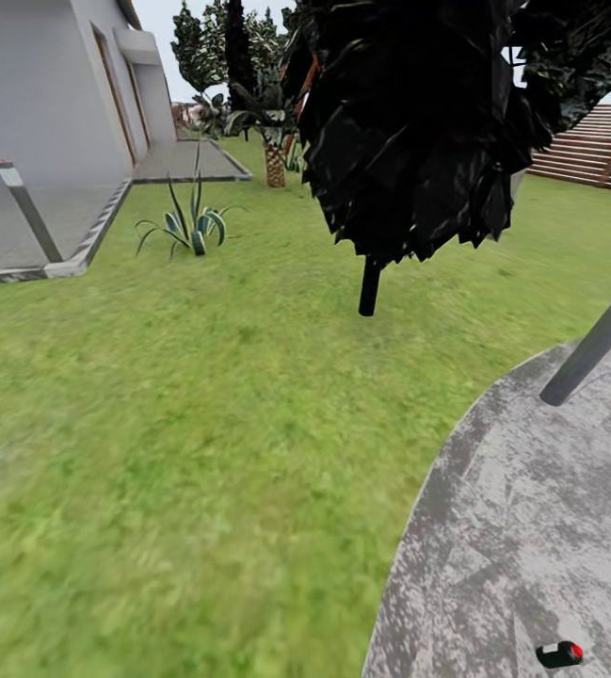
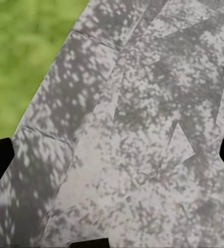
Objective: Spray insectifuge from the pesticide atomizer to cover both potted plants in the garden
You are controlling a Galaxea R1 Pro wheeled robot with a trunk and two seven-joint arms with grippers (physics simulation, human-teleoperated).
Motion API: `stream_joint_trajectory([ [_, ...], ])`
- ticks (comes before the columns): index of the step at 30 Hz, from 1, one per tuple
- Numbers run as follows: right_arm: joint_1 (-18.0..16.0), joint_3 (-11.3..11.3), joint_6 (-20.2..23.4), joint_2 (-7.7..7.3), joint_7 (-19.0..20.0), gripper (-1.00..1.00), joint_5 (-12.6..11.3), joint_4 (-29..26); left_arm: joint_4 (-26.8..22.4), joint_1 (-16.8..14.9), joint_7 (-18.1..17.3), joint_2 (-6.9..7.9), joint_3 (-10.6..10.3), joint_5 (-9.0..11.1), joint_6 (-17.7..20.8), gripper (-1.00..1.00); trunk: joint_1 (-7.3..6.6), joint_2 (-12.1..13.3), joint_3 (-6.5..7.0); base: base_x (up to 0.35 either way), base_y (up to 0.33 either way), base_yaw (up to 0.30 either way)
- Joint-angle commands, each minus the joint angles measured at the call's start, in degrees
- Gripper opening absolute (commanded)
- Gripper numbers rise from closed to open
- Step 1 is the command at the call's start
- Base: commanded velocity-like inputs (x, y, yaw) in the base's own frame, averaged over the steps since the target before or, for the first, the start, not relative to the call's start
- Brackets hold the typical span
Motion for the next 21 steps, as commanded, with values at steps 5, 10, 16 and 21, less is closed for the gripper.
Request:
stream_joint_trajectory([
  [5, -0.03, -0.07, -0.19, 0.01, 0.03, 1.0, -0.05, 0.04, 0.03, -0.02, -0.05, 0.01, -0.13, 0.58, -0.16, 1.0, 0.03, -0.01, -0.41, 0.331, 0.097, -0.191],
  [10, -0.03, -0.07, -0.19, 0.01, 0.03, 1.0, -0.08, 0.04, 0.03, -0.02, -0.03, 0.01, -0.13, 0.58, -0.16, 1.0, 0.03, -0.01, -0.77, 0.332, 0.095, -0.191],
  [16, -0.03, -0.07, -0.11, 0.01, 0.03, 1.0, -0.04, 0.04, 0.03, -0.02, -0.05, 0.01, -0.13, 0.58, -0.16, 1.0, 0.03, -0.01, -1.21, 0.332, 0.095, -0.193],
  [21, -0.03, -0.07, -0.1, 0.01, 0.04, 1.0, -0.03, 0.04, 0.03, -0.02, -0.04, 0.01, -0.13, 0.58, -0.16, 1.0, 0.03, -0.01, -1.57, 0.332, 0.095, -0.193],
])
